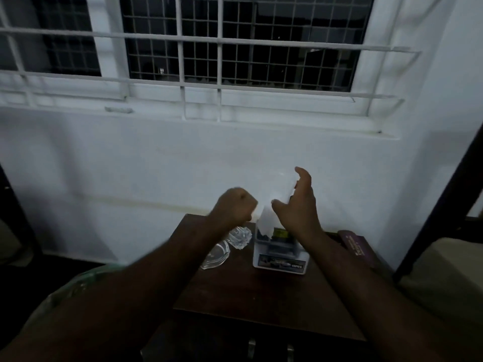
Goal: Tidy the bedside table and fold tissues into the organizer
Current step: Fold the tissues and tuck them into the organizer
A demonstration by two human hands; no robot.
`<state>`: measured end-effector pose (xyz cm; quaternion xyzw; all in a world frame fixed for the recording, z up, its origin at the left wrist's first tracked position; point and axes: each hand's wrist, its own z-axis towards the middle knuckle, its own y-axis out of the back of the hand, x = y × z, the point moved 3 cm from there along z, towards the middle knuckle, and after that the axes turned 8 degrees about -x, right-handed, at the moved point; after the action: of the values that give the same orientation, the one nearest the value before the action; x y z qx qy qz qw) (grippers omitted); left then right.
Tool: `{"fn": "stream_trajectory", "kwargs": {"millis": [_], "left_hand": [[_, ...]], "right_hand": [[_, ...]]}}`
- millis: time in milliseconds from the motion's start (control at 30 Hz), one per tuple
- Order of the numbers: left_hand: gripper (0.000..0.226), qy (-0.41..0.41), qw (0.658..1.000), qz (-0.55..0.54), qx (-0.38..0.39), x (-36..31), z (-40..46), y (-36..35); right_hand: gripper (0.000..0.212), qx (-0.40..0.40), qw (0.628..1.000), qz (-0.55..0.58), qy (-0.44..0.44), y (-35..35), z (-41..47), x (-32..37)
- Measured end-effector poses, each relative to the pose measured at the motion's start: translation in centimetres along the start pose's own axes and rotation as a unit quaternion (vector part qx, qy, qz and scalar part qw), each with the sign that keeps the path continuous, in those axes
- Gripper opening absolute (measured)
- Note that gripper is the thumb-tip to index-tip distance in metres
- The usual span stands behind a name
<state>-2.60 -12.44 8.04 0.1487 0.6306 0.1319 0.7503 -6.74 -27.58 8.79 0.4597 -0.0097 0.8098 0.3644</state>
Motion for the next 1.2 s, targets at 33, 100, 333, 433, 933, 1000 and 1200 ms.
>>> {"fn": "stream_trajectory", "kwargs": {"millis": [33, 100, 333, 433, 933, 1000, 1200], "left_hand": [[0.017, -0.035, 0.998, 0.048, -0.001, 1.3, -0.1, -0.5], [0.021, -0.072, 0.994, 0.078, 0.017, 3.3, -0.4, -1.7], [0.043, -0.079, 0.990, 0.103, 0.056, 5.8, 0.0, -4.1], [0.041, -0.093, 0.989, 0.101, 0.052, 6.2, 0.4, -4.6], [0.020, -0.040, 0.995, 0.080, 0.039, 6.6, 1.1, -3.5], [0.021, -0.037, 0.996, 0.070, 0.048, 6.9, 0.9, -3.6], [0.022, -0.080, 0.992, 0.085, 0.046, 6.4, 1.1, -2.6]], "right_hand": [[0.083, -0.001, 1.000, -0.004, -0.009, -0.8, 0.0, -0.5], [0.081, -0.006, 1.000, -0.019, -0.016, -2.2, -0.3, -1.5], [0.073, -0.059, 0.997, -0.048, 0.013, -3.5, -0.9, -2.9], [0.071, -0.080, 0.995, -0.048, 0.033, -3.4, -0.7, -2.7], [0.053, -0.027, 0.994, -0.103, -0.033, -4.3, -1.1, -4.2], [0.046, 0.017, 0.992, -0.117, -0.044, -4.2, -0.9, -4.5], [0.036, 0.025, 0.991, -0.126, -0.024, -3.1, -1.1, -3.5]]}}
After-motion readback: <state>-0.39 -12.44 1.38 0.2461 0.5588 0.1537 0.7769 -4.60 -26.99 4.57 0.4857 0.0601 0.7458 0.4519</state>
